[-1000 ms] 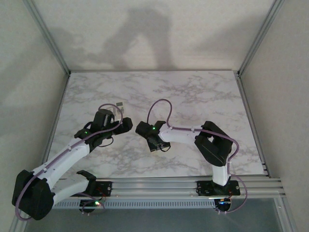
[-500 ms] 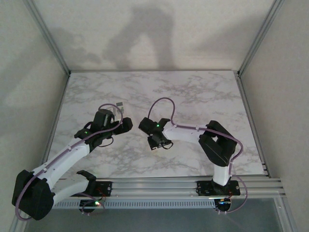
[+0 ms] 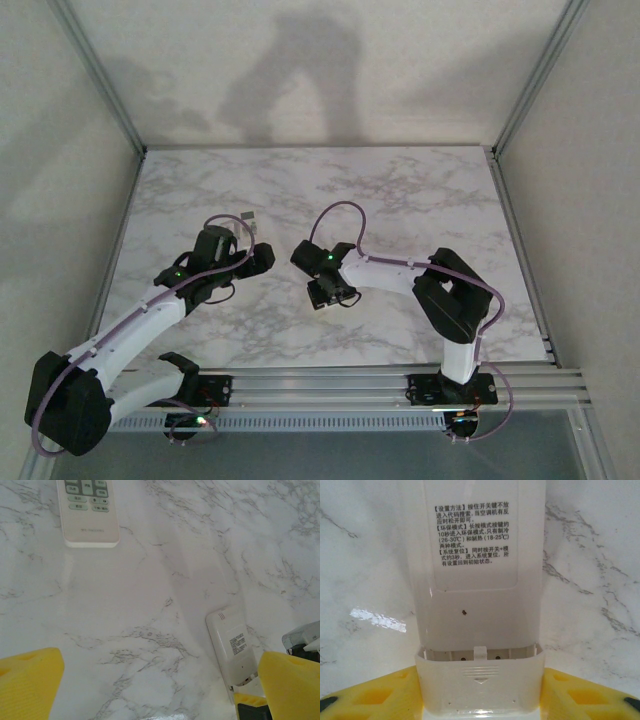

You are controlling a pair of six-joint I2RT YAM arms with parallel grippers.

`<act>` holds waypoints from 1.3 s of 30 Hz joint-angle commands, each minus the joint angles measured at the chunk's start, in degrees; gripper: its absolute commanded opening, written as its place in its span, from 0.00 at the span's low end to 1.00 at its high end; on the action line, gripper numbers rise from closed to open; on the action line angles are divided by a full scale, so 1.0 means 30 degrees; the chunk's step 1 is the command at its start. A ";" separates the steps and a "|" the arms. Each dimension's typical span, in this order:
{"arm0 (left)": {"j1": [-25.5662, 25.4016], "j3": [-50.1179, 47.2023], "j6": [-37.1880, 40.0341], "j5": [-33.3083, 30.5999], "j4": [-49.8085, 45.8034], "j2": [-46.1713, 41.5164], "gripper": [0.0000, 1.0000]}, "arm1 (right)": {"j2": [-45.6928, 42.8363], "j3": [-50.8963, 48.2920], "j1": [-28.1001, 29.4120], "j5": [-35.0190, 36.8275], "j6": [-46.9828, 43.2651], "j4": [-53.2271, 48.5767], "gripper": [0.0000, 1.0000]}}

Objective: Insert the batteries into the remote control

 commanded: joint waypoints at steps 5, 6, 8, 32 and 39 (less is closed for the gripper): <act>0.0180 0.0096 0.0153 0.0267 0.0324 -0.0037 0.99 | 0.0421 0.0016 -0.0175 0.0026 0.0339 -0.0987 0.56; 0.0182 0.0100 0.0148 0.0260 0.0297 -0.0030 0.99 | 0.0521 0.0050 -0.0175 -0.0001 0.0383 -0.1018 0.56; 0.0197 0.0107 0.0153 0.0283 0.0289 -0.0044 0.99 | 0.0544 -0.0020 -0.0163 -0.0015 0.0392 -0.0902 0.58; 0.0181 -0.0135 0.0007 0.0521 0.0621 0.0101 0.99 | -0.0301 0.0172 -0.0168 0.0350 0.0477 -0.0953 0.70; 0.0168 0.0723 0.0910 0.1624 0.0756 0.1445 0.99 | -0.3288 -0.1228 -0.0180 0.0685 0.2966 -0.0353 0.72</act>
